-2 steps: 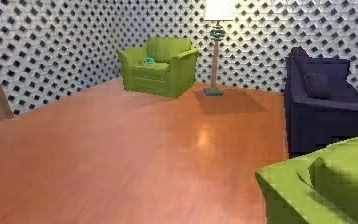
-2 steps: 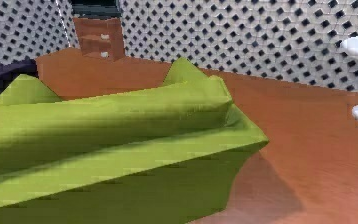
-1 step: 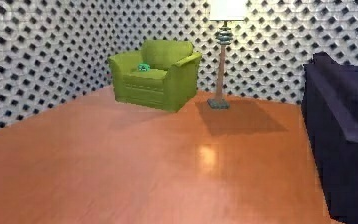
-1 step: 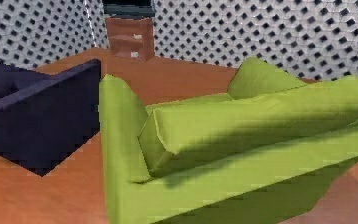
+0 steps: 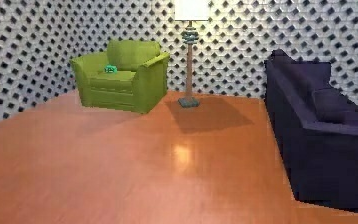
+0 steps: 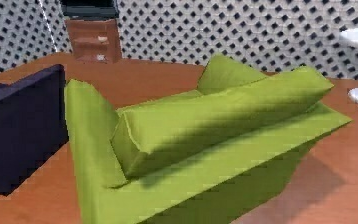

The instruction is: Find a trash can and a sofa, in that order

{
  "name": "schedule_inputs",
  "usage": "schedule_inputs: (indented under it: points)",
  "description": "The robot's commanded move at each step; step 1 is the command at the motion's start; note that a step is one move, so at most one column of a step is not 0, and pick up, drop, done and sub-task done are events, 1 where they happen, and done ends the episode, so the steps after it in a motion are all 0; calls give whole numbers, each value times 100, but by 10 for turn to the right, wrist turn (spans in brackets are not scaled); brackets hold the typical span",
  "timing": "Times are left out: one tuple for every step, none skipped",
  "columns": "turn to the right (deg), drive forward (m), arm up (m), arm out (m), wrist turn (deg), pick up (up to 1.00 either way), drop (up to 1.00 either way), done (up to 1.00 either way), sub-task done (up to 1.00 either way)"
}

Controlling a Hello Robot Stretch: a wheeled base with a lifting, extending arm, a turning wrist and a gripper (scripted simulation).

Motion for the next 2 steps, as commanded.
schedule_inputs:
  points:
    - [0,45,0,0,0,0,0,0,0]
    - [150,0,0,0,0,0,0,0,0]
